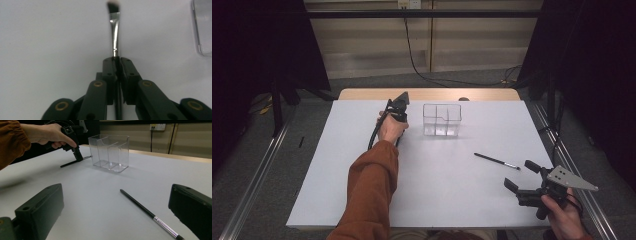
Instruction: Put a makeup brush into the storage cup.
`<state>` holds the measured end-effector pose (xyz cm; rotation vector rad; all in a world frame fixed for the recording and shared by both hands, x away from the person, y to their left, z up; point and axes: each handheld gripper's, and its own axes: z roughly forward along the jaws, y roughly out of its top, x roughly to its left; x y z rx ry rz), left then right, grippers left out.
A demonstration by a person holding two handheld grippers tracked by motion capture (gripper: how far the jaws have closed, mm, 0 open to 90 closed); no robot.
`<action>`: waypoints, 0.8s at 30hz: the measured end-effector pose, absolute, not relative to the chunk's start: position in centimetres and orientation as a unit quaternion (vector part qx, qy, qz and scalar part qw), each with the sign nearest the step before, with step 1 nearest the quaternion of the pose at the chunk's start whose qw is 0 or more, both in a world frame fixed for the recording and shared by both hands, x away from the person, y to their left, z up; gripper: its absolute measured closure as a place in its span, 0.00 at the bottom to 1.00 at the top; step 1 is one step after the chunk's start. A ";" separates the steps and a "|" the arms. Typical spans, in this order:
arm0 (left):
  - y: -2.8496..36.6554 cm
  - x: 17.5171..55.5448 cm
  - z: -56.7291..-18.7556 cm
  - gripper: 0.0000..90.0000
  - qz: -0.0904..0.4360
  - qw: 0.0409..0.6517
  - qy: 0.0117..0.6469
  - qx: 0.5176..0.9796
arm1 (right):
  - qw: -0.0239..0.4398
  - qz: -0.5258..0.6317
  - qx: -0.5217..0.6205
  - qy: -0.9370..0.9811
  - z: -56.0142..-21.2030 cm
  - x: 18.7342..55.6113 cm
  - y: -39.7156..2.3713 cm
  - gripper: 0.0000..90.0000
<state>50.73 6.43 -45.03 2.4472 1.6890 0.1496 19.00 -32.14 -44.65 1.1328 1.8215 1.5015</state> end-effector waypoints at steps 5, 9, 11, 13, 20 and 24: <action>6.4 50.7 -45.0 0.94 0.050 0.079 0.560 0.823 | 0.258 0.555 0.419 0.671 -44.6 19.0 -32.2 0.00; 6.6 50.7 -45.0 0.94 0.045 0.085 0.556 0.826 | 0.256 0.553 0.419 0.673 -44.7 19.0 -32.2 0.00; 6.5 50.6 -45.0 0.94 0.050 0.084 0.553 0.827 | 0.255 0.554 0.420 0.672 -44.7 19.0 -32.2 0.00; 6.6 50.6 -45.0 0.94 0.050 0.088 0.545 0.833 | 0.256 0.554 0.421 0.671 -44.7 19.0 -32.2 0.00; 7.4 50.6 -44.9 0.94 0.040 0.109 0.545 0.830 | 0.256 0.553 0.421 0.672 -44.7 19.0 -32.3 0.00; 8.1 50.7 -44.9 0.94 0.033 0.118 0.542 0.831 | 0.257 0.553 0.421 0.672 -44.7 19.0 -32.2 0.00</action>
